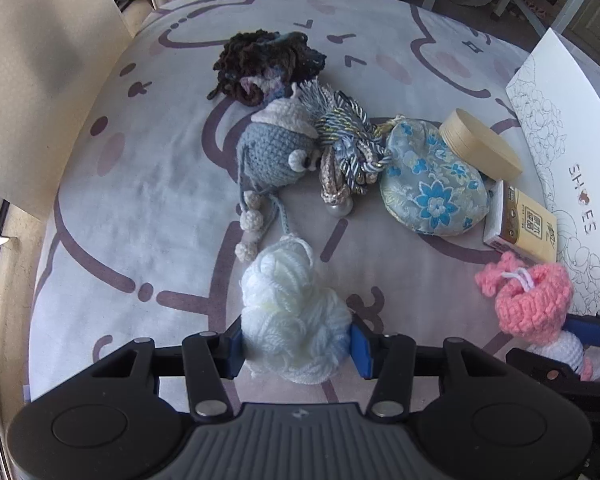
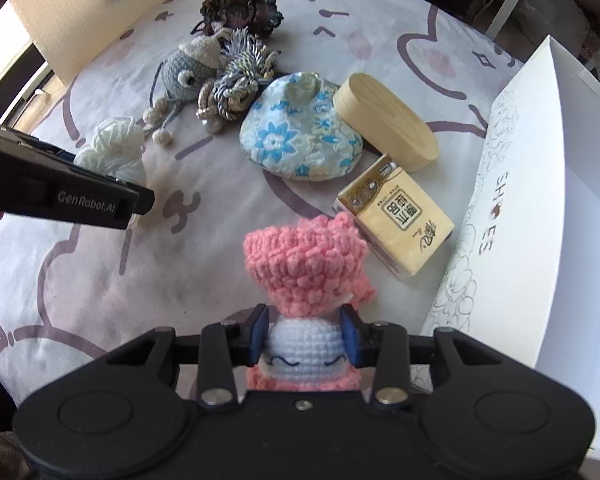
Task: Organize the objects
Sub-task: 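Carry the bunny and yarn ball up and over into the white box with both tools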
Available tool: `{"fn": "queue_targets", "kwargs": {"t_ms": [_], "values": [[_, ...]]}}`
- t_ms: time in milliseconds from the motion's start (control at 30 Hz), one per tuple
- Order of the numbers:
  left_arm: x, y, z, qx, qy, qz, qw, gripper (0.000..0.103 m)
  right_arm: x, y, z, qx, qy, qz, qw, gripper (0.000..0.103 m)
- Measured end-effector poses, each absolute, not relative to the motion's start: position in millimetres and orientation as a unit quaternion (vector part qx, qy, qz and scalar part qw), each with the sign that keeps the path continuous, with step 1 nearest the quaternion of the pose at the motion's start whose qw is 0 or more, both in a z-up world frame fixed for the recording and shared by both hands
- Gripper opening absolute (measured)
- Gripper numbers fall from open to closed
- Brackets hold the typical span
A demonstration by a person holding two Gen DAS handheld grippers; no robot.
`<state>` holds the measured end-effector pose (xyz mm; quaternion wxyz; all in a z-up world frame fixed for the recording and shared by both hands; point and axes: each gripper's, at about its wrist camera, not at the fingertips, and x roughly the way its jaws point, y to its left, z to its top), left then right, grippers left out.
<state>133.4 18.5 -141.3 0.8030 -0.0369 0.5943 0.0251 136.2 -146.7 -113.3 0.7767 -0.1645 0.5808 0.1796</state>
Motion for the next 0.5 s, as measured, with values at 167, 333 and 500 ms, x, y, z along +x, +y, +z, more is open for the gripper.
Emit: {"fn": "queue_targets", "kwargs": {"t_ms": [167, 333, 500], "values": [[120.2, 24.4, -110.3, -0.036, 0.563, 0.021, 0.826, 0.051, 132.2, -150.3, -86.7, -0.130, 0.558, 0.183, 0.799, 0.039], [105.8, 24.9, -86.8, -0.043, 0.542, 0.015, 0.839, 0.051, 121.9, -154.4, -60.7, -0.092, 0.538, 0.184, 0.817, 0.039], [88.9, 22.3, -77.7, -0.038, 0.531, 0.008, 0.847, 0.052, 107.9, -159.3, -45.0, -0.058, 0.531, 0.183, 0.825, 0.040]]}}
